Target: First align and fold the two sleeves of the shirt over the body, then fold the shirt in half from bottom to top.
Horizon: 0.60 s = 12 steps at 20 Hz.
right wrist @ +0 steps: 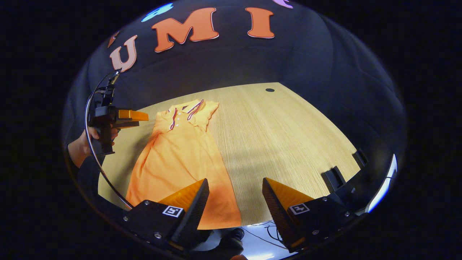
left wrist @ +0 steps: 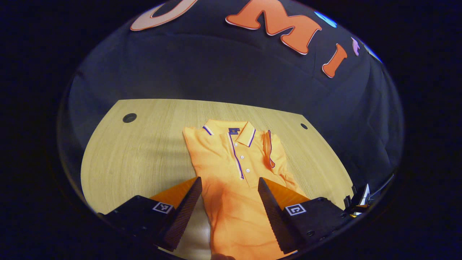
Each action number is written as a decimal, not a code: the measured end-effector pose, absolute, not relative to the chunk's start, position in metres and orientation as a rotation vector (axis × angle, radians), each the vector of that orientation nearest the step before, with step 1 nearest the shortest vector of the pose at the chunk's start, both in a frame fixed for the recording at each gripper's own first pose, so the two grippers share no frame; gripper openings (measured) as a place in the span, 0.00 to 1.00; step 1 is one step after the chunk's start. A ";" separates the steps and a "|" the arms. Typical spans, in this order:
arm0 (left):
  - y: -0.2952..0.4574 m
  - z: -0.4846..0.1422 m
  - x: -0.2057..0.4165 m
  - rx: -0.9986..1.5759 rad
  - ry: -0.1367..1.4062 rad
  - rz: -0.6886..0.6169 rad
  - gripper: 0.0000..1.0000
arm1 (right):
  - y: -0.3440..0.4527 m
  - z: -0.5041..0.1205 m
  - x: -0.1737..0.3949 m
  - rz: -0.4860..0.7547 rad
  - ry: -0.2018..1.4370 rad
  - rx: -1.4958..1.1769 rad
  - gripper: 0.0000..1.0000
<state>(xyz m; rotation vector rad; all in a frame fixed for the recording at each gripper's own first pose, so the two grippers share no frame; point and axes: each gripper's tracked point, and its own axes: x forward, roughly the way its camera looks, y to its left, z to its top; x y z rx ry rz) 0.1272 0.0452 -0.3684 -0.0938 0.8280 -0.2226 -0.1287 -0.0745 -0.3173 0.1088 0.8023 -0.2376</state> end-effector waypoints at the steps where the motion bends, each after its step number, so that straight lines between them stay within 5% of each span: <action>1: 0.047 -0.363 0.115 -0.100 0.809 -0.202 0.96 | -0.074 -0.321 -0.131 -0.215 0.806 0.103 0.91; 12: 0.070 -0.364 -0.040 -0.011 0.765 -0.033 0.96 | -0.058 -0.357 -0.161 0.012 0.848 0.039 0.91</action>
